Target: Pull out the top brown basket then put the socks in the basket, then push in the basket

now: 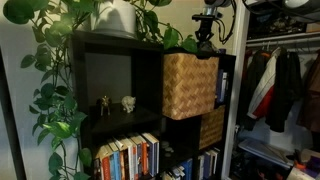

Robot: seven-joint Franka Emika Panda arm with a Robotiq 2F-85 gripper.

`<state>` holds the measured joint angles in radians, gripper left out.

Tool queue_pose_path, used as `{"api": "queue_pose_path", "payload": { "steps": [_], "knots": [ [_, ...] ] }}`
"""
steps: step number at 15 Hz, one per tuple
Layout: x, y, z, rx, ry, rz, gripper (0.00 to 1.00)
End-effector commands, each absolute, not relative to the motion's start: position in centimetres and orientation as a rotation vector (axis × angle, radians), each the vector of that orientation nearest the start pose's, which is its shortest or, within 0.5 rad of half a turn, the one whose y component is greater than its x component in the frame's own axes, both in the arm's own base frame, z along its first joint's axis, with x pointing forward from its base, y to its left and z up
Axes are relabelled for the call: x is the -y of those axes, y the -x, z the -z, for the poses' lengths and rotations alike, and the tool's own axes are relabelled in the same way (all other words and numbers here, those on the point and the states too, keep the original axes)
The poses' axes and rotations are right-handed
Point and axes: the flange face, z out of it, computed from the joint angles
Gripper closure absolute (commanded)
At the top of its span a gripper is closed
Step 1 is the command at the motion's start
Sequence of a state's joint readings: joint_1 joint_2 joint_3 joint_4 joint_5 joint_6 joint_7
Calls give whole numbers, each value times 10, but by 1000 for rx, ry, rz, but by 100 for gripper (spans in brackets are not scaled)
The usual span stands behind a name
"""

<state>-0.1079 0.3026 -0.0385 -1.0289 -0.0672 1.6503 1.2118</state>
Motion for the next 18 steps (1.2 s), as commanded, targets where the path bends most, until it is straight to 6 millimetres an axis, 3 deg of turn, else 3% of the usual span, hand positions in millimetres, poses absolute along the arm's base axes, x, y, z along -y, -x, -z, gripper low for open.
{"api": "queue_pose_path", "payload": {
  "steps": [1, 9, 18],
  "knots": [
    [80, -633, -734, -1847, 2378, 522, 91],
    [45, -621, -787, -1728, 2392, 709, 92],
    [-4, -606, -822, -1584, 2399, 814, 93]
  ]
}}
